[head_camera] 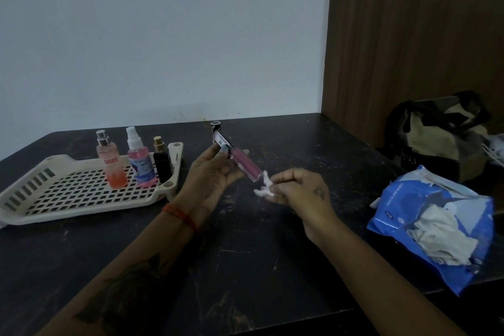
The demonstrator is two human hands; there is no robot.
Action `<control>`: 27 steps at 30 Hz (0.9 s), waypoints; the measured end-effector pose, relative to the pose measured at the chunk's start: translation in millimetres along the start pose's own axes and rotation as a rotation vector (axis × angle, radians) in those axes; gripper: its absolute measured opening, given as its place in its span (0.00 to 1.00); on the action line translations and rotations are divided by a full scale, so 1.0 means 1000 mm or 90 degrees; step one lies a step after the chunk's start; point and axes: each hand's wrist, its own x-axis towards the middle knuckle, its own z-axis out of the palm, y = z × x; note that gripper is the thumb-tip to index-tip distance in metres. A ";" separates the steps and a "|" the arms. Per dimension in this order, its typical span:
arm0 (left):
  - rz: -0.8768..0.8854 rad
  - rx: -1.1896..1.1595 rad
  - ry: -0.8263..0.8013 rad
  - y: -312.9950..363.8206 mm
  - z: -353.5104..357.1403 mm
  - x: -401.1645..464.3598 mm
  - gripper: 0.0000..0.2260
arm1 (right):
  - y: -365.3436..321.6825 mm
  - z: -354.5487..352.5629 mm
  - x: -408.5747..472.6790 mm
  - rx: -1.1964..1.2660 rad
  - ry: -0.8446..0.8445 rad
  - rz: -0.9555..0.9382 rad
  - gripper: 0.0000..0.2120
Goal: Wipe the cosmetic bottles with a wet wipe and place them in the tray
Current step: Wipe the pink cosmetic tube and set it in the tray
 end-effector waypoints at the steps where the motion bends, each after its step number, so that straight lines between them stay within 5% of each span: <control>1: 0.005 0.000 -0.006 -0.001 0.001 -0.001 0.09 | -0.002 0.003 0.000 0.092 -0.006 0.056 0.07; 9: 0.110 0.131 0.008 -0.004 0.007 -0.004 0.08 | -0.010 0.006 -0.003 0.299 -0.082 0.147 0.06; 14: 0.152 0.181 -0.024 -0.007 0.011 -0.006 0.09 | -0.002 -0.001 0.003 0.177 0.142 0.061 0.07; 19: 0.199 0.347 -0.037 -0.009 0.013 -0.011 0.11 | -0.004 0.005 -0.005 0.172 -0.039 0.086 0.07; 21: 0.214 0.396 -0.048 -0.008 0.012 -0.012 0.11 | -0.007 0.001 -0.007 0.173 0.012 0.014 0.10; 25: 0.210 0.449 -0.084 -0.008 0.012 -0.013 0.12 | -0.025 -0.005 -0.006 -0.202 0.177 -0.345 0.13; 27: 0.203 0.454 -0.084 -0.010 0.011 -0.012 0.11 | -0.041 -0.003 0.003 -0.328 0.146 -0.521 0.12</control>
